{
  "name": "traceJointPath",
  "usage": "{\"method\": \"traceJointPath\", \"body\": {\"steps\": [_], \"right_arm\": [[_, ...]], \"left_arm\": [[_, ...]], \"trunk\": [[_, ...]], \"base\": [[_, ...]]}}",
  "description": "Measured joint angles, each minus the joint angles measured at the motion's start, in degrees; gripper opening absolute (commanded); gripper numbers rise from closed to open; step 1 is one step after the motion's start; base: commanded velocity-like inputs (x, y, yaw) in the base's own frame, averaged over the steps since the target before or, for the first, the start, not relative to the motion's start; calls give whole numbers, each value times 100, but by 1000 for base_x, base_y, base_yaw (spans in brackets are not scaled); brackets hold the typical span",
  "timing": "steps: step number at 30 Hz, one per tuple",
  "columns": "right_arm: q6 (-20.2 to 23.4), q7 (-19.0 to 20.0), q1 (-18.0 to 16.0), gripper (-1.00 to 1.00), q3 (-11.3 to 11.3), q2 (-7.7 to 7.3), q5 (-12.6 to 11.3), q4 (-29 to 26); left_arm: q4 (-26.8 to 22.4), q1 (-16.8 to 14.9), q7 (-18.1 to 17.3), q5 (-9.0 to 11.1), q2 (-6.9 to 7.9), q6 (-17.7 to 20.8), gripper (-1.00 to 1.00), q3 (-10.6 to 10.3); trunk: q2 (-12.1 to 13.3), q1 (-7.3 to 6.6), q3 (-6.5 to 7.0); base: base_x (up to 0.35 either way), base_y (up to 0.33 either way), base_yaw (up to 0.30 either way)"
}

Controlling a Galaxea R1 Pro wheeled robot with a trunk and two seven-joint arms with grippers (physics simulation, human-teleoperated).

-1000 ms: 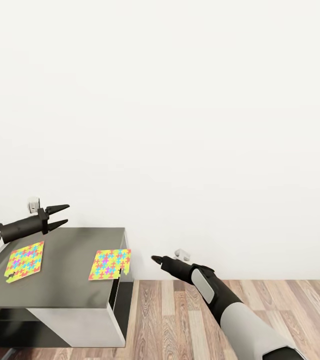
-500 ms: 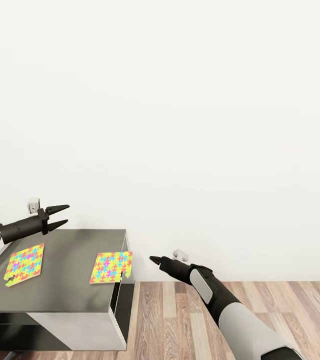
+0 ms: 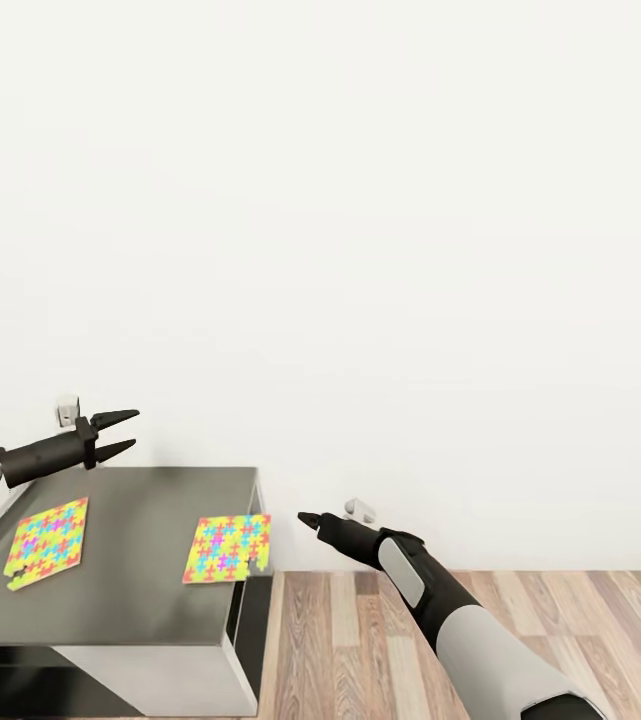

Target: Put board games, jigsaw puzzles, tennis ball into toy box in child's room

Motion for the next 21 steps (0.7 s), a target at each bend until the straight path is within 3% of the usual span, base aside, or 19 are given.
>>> {"method": "traceJointPath", "body": {"steps": [15,19,21], "right_arm": [[38,-6,-2,100,-8,1,-1,4],[220,-4,-3,100,-25,1,-34,8],[386,-6,-4,100,-77,1,-158,9]], "left_arm": [[3,8,0,10,0,-3,100,6],[3,16,-6,16,0,-1,100,8],[3,24,-23,16,0,1,100,8]], "trunk": [[1,2,0],[1,2,0],[1,2,0]], "base": [[39,23,0],[0,0,0],[0,0,0]]}}
